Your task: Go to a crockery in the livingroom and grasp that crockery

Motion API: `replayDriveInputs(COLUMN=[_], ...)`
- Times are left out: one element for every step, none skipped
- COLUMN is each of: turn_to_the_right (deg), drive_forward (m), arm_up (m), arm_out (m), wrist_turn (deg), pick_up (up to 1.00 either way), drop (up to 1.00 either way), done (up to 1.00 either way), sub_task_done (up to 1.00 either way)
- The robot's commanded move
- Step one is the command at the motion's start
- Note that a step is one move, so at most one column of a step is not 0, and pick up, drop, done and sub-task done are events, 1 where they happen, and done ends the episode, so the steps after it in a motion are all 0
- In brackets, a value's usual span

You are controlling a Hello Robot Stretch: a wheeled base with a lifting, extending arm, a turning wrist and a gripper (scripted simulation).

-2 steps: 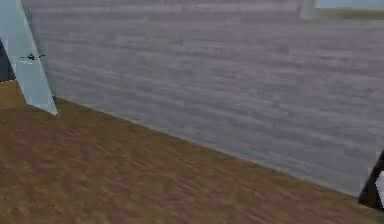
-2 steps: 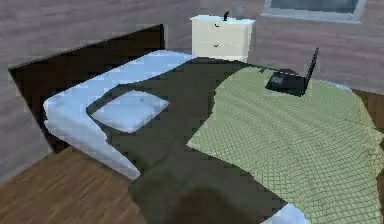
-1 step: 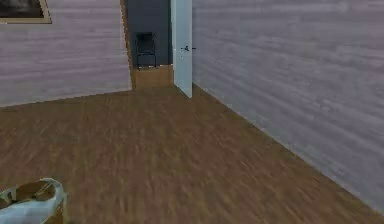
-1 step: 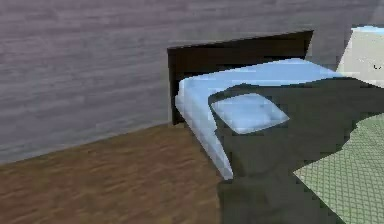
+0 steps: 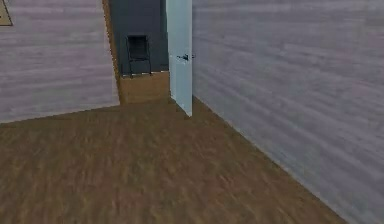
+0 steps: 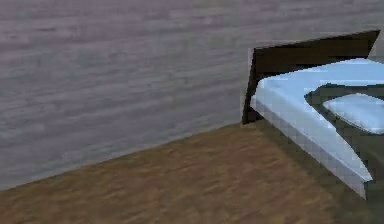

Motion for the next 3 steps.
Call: replayDriveInputs(turn_to_the_right=[-15.0, 0.0, 0.0], drive_forward=[0.0, 1.0, 1.0], arm_up=[0.0, 0.0, 0.0], arm_out=[0.0, 0.0, 0.0], wrist_turn=[0.0, 0.0, 0.0], pick_up=[0.0, 0.0, 0.0], drop=[0.0, 0.0, 0.0], done=[0.0, 0.0, 0.0], sub_task_done=[0.0, 0.0, 0.0])
